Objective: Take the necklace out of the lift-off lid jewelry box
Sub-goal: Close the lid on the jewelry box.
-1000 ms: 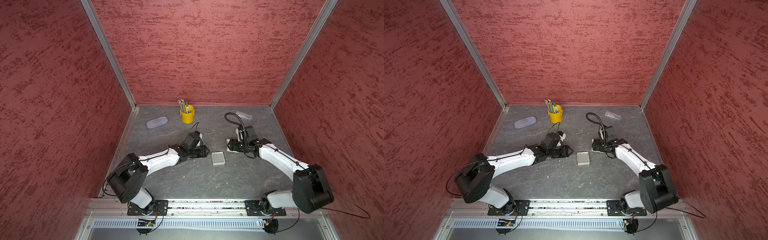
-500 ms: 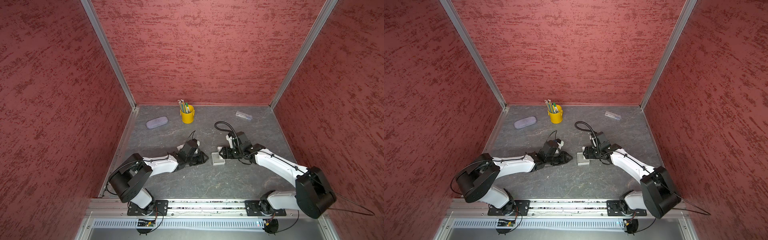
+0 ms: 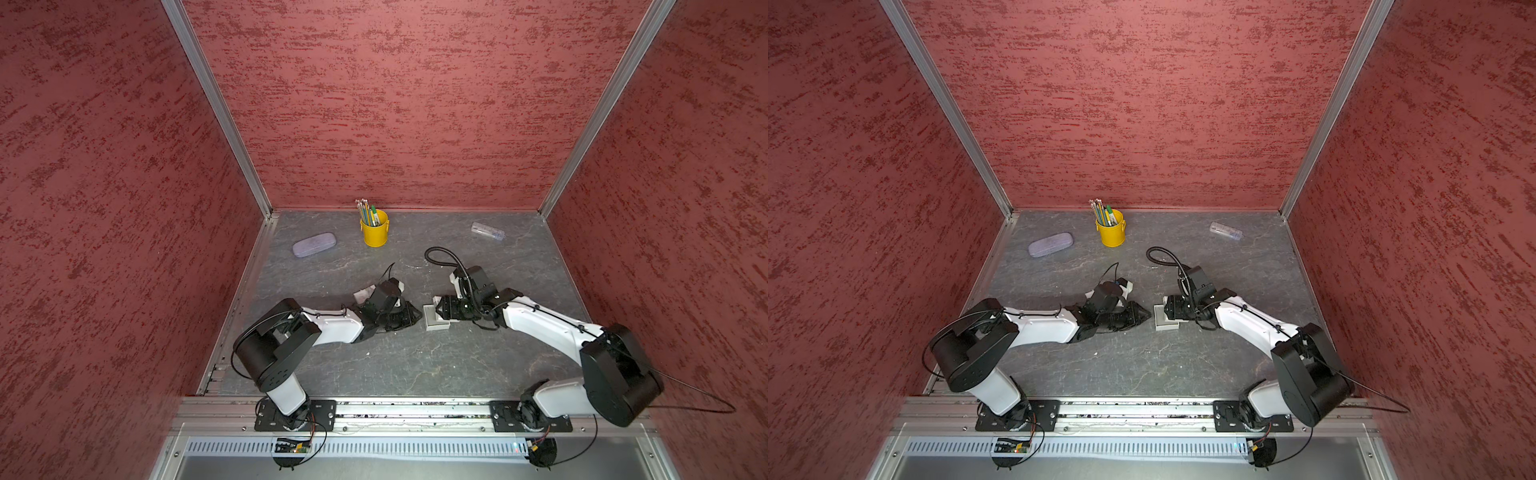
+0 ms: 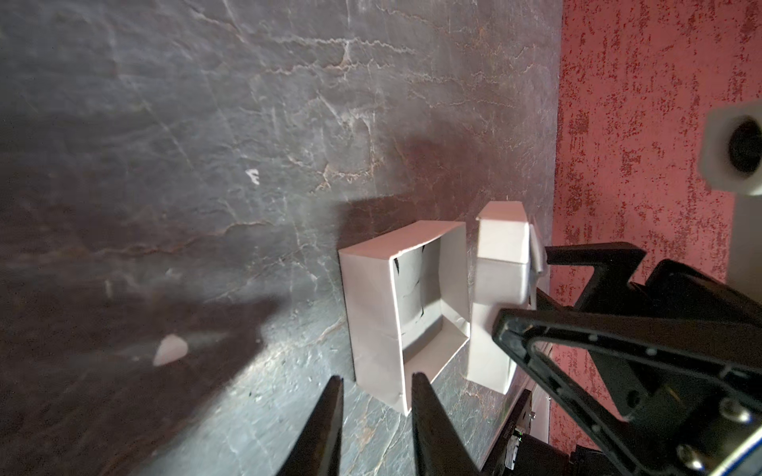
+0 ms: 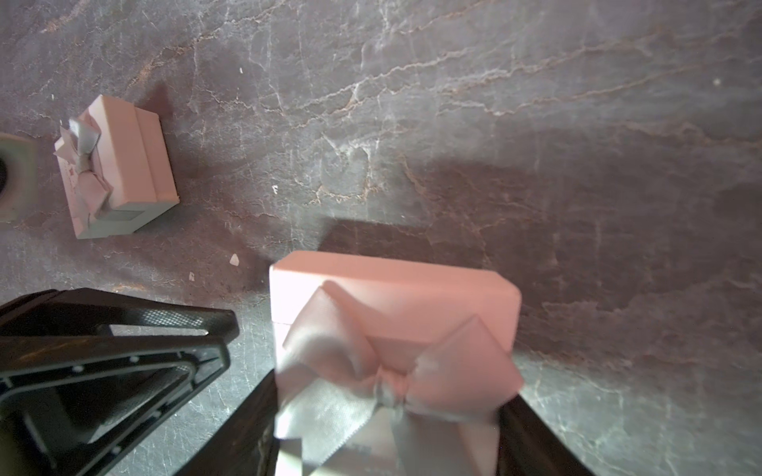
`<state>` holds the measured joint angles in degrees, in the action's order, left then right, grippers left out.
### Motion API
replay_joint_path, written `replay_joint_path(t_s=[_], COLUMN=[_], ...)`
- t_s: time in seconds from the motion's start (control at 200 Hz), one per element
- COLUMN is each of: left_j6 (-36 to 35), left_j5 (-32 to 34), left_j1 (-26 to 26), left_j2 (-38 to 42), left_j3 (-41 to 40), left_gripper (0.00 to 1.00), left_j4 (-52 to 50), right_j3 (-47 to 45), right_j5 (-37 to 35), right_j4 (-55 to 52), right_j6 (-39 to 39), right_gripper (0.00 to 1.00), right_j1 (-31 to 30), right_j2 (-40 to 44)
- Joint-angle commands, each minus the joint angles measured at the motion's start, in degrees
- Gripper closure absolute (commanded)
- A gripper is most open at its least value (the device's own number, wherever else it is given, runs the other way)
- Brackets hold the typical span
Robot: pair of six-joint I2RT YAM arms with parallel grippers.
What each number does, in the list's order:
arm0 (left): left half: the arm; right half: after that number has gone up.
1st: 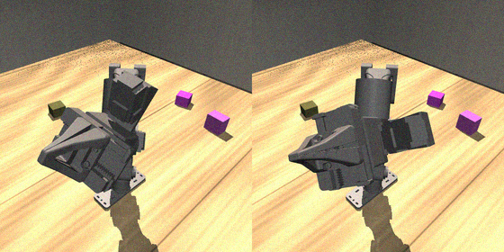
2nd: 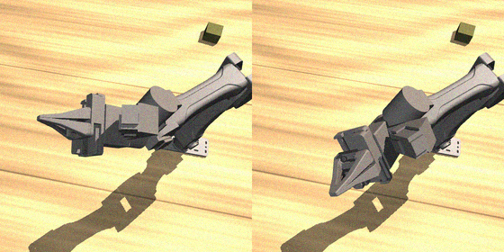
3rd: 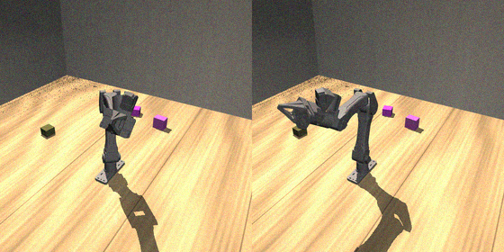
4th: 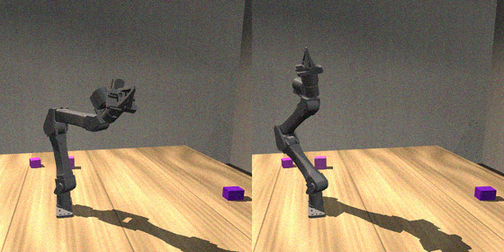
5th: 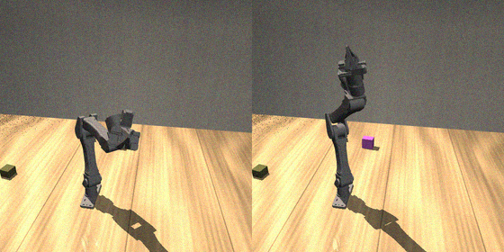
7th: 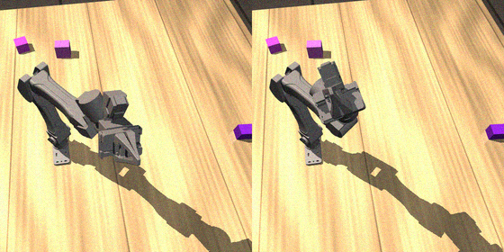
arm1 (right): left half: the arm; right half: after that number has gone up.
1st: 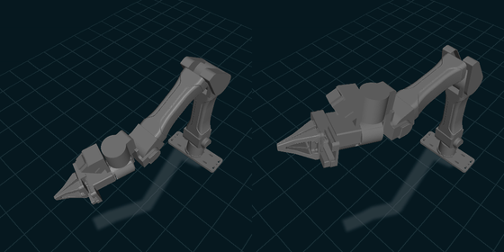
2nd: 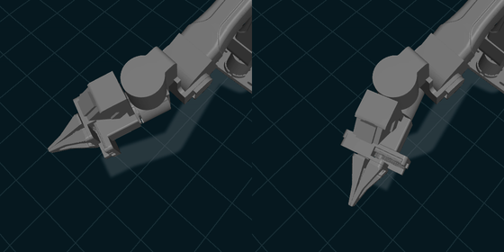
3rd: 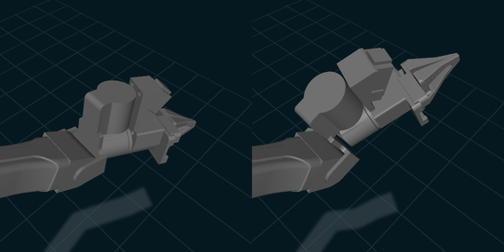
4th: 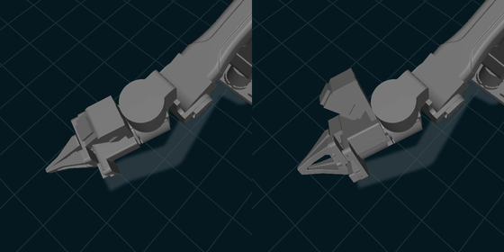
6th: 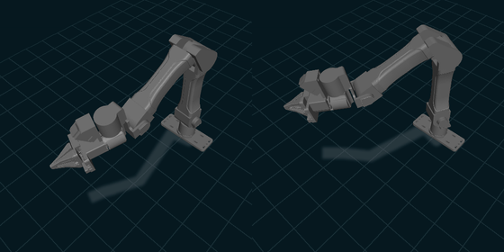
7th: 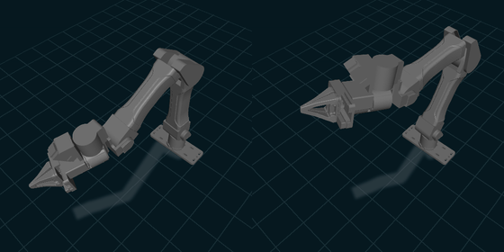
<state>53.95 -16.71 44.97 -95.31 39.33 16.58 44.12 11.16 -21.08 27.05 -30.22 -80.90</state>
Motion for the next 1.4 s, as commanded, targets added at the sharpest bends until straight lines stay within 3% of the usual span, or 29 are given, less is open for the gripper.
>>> replay_joint_path(t_s=[0.0, 0.746, 1.393], left_j6=[0.90, 4.99, 7.86], left_j5=[-0.85, -1.22, -0.60], left_j1=[0.38, 1.67, 3.10], left_j2=[-1.23, -4.27, -4.24], left_j3=[1.01, 0.07, -1.49], left_gripper=[0.71, 0.74, 0.75], left_j4=[2.29, 7.75, 10.16], right_j3=[-0.77, -1.41, 2.34], right_j5=[-0.61, 0.67, -3.16], right_j4=[2.44, 3.62, -1.27], right_j6=[1.67, 4.75, 8.34], right_gripper=[0.31, 0.31, 0.30], right_j1=[-0.69, -2.25, -2.28], right_j2=[-0.57, -1.83, 0.18])
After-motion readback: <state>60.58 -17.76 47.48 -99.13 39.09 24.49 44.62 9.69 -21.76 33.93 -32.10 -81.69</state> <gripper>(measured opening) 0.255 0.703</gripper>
